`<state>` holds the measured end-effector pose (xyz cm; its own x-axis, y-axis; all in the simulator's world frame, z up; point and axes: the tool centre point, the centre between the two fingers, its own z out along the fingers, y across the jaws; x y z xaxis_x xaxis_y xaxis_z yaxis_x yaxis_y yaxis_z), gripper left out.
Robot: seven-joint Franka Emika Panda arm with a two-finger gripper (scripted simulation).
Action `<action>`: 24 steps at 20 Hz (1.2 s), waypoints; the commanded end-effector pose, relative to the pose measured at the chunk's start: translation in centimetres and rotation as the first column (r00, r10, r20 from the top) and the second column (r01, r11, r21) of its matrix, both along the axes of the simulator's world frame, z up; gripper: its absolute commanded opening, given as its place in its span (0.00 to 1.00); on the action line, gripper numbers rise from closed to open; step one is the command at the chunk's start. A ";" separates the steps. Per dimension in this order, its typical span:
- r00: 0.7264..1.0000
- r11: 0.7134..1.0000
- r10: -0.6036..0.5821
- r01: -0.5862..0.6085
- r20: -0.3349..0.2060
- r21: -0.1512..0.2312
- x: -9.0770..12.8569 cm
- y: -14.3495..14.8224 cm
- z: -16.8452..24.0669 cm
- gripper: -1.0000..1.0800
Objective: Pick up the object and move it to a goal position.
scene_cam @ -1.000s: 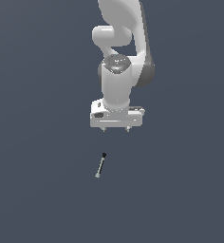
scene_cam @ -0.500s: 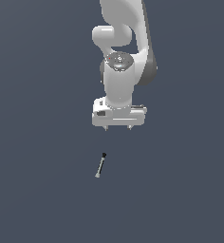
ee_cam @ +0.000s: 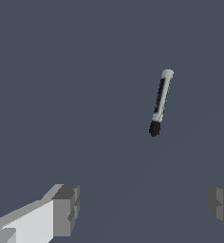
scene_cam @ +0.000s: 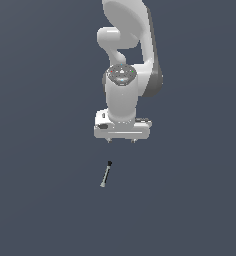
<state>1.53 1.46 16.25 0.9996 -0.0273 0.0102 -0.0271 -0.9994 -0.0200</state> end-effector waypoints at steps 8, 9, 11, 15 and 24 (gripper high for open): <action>0.995 0.995 -0.103 0.103 -0.006 -0.006 4.2 -3.0 -4.4 0.96; 0.993 0.993 -0.115 0.115 -0.007 -0.007 4.7 -3.4 -5.0 0.96; 0.990 0.990 -0.138 0.138 -0.008 -0.010 5.5 -4.1 -6.1 0.96; 0.985 0.985 -0.173 0.173 -0.009 -0.014 6.6 -5.2 -8.0 0.96; 0.977 0.977 -0.212 0.212 -0.011 -0.019 7.8 -6.6 -10.2 0.96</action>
